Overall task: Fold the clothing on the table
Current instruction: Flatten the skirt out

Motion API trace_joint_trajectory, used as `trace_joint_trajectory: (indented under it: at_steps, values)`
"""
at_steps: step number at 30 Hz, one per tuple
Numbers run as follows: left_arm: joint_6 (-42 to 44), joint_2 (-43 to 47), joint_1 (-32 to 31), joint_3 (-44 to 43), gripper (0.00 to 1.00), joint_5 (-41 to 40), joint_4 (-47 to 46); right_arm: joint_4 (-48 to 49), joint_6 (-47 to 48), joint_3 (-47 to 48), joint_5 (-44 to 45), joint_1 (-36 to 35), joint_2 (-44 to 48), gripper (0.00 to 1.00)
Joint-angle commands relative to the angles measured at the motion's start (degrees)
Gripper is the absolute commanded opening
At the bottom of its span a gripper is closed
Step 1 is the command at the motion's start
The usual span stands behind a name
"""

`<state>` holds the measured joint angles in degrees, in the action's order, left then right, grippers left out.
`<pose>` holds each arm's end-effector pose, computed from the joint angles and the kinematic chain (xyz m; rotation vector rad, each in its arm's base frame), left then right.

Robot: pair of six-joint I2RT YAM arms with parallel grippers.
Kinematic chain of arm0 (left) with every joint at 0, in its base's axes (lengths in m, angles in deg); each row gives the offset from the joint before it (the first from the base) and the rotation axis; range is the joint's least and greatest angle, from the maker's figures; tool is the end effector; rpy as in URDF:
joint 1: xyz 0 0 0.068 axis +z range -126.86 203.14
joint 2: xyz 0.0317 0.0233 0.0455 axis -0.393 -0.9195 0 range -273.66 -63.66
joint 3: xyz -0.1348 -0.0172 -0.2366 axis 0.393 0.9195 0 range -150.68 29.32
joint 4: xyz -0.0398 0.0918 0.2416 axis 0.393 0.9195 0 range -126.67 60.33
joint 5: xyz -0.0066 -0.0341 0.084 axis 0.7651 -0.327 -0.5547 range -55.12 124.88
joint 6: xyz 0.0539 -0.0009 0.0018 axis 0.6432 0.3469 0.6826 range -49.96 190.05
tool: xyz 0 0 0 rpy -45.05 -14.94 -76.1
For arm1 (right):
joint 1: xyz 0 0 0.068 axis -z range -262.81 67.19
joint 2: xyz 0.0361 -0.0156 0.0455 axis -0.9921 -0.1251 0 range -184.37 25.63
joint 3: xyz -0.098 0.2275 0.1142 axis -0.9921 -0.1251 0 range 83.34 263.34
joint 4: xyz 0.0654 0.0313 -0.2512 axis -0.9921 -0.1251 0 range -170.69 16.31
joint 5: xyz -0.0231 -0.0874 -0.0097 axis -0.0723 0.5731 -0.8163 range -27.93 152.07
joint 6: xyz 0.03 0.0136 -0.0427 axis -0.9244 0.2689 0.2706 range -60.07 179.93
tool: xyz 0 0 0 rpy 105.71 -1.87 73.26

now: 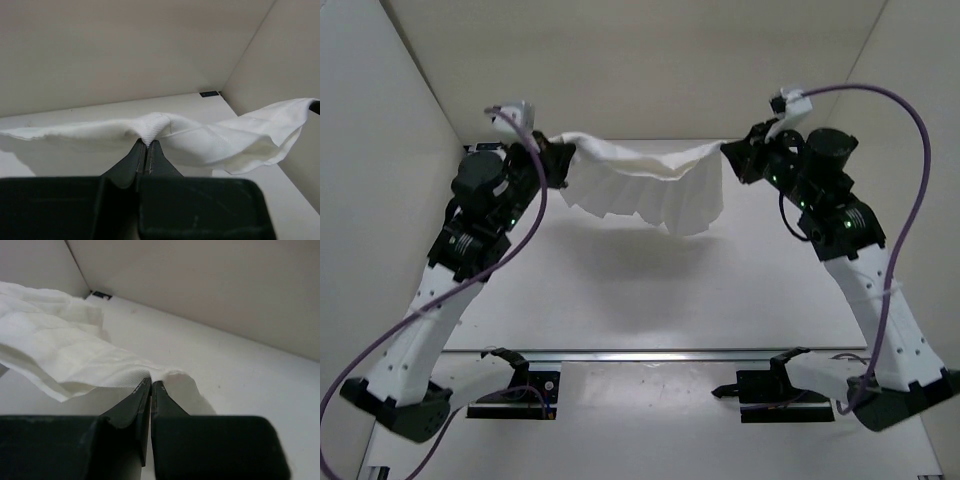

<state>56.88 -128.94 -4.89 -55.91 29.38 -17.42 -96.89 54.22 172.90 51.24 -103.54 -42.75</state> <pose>0.2036 -0.1046 0.4947 0.1281 1.5746 -0.4910 0.2207 0.0907 0.4996 -0.3591 1.5891 0.5077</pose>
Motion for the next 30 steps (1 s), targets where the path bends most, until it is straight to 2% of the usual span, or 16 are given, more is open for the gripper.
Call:
trace_joint_trajectory:
  at_steps: [1,3,5,6,9,10,12,16,18,20,22,23,25,26,28,30]
  values:
    - [-1.76,9.08,0.95,9.53,0.0,0.91,3.25,-2.63,-1.13,-9.46,5.62,-1.94,6.49,0.0]
    - [-1.95,13.48,1.22,12.89,0.0,2.41,6.58,-4.21,-2.36,-12.11,7.4,-4.84,11.58,0.0]
    - [-1.07,16.84,0.61,15.09,0.0,4.35,7.03,-5.97,-4.65,-12.22,6.01,-3.79,13.18,0.0]
    - [-1.85,17.81,1.39,14.57,0.0,4.7,8.08,-7.54,-4.83,-10.56,3.73,-1.01,12.75,0.0]
    - [-2.3,13.96,5.16,11.41,0.0,5.23,11.07,-8.97,-5.18,-7.03,-5.5,9.79,7.49,0.0]
    - [-3.34,12.12,5.96,11.75,0.0,7.93,9.86,-7.49,-5.53,-7.38,-9.26,12.62,5.04,0.0]
    - [-5.11,7.81,7.11,14.46,0.0,9.28,7.05,-6.6,-4.83,-6.94,-7.65,12.65,0.81,0.0]
    - [-5.9,-1.75,7.99,15.54,0.0,9.1,1.42,-6.42,-2.1,0.86,-5.77,12.19,-13.31,0.0]
    - [-7.22,-10.44,10.62,11.95,0.0,13.64,-1.13,-5.45,-2.98,5.43,-9.98,14.13,-19.32,0.0]
    - [-8.1,-16.16,11.68,6.06,0.0,15.15,-1.84,-8.5,-2.81,16.28,-8.69,14.23,-27.99,0.0]
    - [-7.05,-21.89,10.38,-4.63,0.0,14.29,-0.27,-10.71,-1.68,24.21,-8.85,13.27,-33.8,0.0]
    - [-5.74,-24.78,9.76,-9.29,0.0,13.85,0.78,-9.51,-2.19,25.56,-10.86,12.83,-35.49,0.0]
    - [-5.2,-28.49,9.83,-14.76,0.0,15.07,2.89,-5.74,-4.12,22.34,-15.78,13.7,-35.42,0.0]
    - [-6.24,-29.29,9.66,-15.66,0.0,15.43,2.9,-4.93,-4.3,20.24,-16.15,13.87,-36.03,0.03]
    - [-7.22,-29.3,10.27,-15.67,0.0,17.7,2.29,-4.75,-3.69,17.23,-17.64,13.53,-35.86,0.29]
    - [-5.83,-27.37,9.05,-14.35,0.0,17.89,2.2,-5.63,-3.78,14.08,-18.86,13.52,-35.78,0.41]
